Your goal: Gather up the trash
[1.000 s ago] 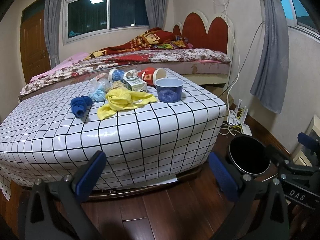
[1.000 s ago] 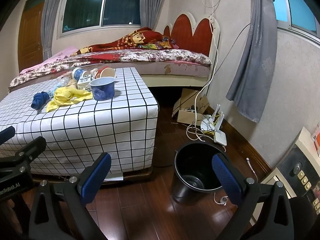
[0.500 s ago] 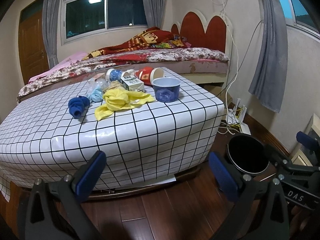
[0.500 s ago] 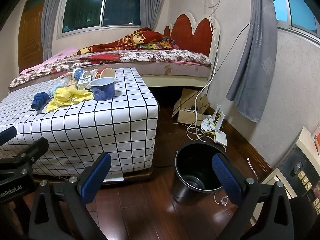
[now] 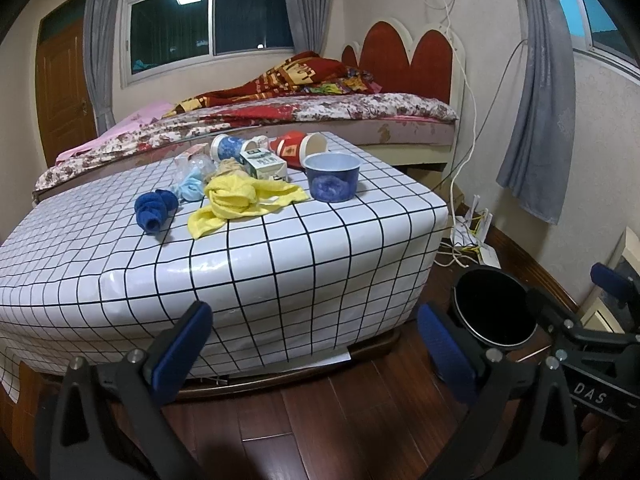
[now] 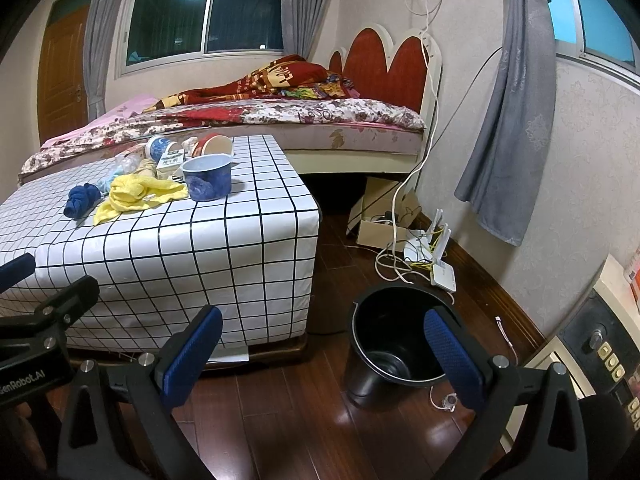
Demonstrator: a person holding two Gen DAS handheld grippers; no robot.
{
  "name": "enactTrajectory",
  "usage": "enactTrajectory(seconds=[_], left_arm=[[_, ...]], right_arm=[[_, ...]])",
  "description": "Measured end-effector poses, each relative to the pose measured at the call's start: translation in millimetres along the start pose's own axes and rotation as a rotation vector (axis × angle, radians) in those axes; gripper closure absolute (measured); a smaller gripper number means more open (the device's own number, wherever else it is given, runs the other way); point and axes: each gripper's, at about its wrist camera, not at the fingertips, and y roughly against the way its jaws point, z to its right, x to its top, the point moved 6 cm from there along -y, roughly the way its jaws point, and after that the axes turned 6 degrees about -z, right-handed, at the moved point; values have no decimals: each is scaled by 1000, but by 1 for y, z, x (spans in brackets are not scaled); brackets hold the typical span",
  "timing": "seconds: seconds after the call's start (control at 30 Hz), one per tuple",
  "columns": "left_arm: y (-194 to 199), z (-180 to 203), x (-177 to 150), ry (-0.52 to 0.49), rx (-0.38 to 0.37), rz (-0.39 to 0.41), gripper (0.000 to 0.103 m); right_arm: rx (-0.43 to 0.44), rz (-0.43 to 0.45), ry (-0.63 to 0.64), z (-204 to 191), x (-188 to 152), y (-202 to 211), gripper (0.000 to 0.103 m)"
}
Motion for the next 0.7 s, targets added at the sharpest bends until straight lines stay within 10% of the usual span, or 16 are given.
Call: enactTrajectory(seconds=[0.7], left_arm=[[-43,-96,30,130,118,-28,0]], right_arm=[[206,57,138,-63,62,-49,1]])
